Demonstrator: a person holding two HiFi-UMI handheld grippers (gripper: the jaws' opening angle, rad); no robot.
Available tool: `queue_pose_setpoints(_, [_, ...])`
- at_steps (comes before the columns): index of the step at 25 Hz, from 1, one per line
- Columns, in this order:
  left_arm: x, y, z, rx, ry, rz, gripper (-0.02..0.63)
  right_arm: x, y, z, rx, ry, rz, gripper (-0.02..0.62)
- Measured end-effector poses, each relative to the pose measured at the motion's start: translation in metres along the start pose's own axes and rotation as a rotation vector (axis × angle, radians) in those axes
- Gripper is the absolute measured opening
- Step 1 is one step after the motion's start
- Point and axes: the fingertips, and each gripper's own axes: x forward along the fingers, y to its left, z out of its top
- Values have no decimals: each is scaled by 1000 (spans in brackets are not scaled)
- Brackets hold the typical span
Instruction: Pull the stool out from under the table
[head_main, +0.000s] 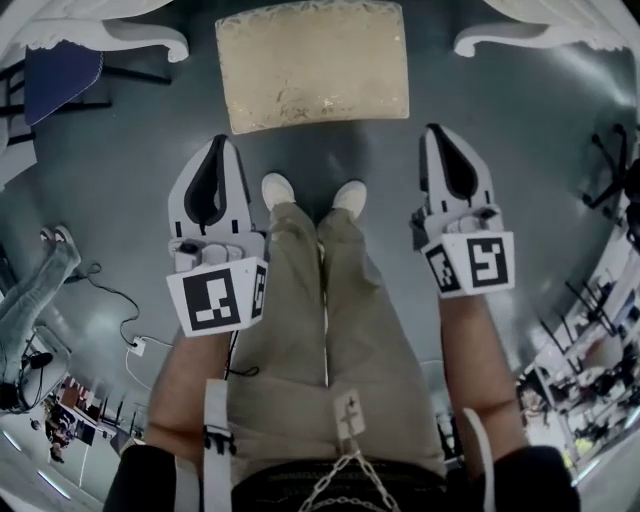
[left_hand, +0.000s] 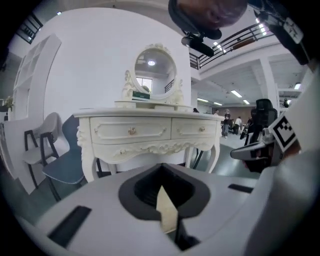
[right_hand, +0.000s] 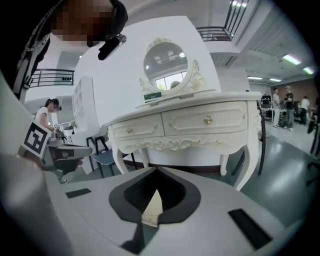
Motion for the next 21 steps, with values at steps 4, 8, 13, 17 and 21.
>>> queue_pose_setpoints(4, [-3,-7,30,-77,-2,-60,3,-16,25,24,-3,-31,-6,3])
queue_pose_setpoints(8, [-19,-15,79,-40,-52,-92,3,-34,39,47,-28,-48,-4,3])
queue_pose_setpoints(13, [-42,0,127,47,-92,-84,3,-50,68,85,-60,-96,0,3])
queue_pose_setpoints(17, [-60,2,154,44,-131,-72,3,-59,91,107,-64,-104,22,3])
queue_pose_setpoints(21, [-76,-1,153,57,-114,-78,3,-65,112,113,-91,-91,66,3])
